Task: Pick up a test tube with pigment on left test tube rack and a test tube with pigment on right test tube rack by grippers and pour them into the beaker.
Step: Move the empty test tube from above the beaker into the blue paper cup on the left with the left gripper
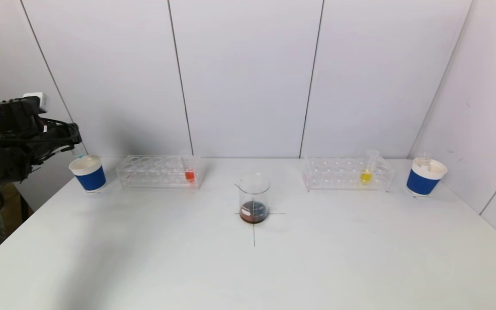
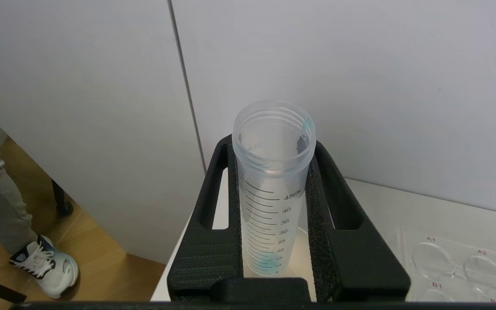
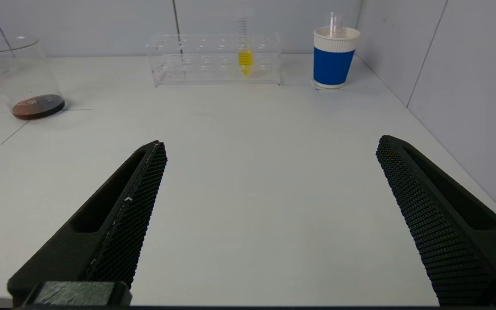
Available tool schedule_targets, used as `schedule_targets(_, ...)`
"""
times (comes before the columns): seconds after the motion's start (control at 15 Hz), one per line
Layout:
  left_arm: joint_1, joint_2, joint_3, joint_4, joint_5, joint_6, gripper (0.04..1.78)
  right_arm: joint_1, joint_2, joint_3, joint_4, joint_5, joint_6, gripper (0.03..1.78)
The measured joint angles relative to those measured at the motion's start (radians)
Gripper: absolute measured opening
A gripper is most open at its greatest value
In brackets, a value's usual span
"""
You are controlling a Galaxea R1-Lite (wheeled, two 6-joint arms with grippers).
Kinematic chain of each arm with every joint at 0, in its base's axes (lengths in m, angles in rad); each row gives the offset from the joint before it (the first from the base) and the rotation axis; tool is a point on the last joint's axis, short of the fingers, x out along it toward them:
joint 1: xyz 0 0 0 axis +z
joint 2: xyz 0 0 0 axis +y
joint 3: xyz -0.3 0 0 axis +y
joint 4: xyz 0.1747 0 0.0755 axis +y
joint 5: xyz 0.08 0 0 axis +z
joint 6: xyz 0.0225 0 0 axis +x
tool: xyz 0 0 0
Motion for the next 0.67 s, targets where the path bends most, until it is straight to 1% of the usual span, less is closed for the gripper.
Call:
schedule_targets(0.27,0.001,0.016,0.016,-0.005,0.0,0.002,0.44,0.0,0.0,0.0,0.0,0.0,0.0,1.77)
schedule_targets(0.53,0.001,0.044,0.054,-0.093,-0.001,0.004,0.44,0.0,0.0,0.0,0.0,0.0,0.0,1.77)
schedule_targets(0.67,0.001,0.053,0.073,-0.101,-0.008,0.003,0.44,0.0,0.0,0.0,0.0,0.0,0.0,1.77)
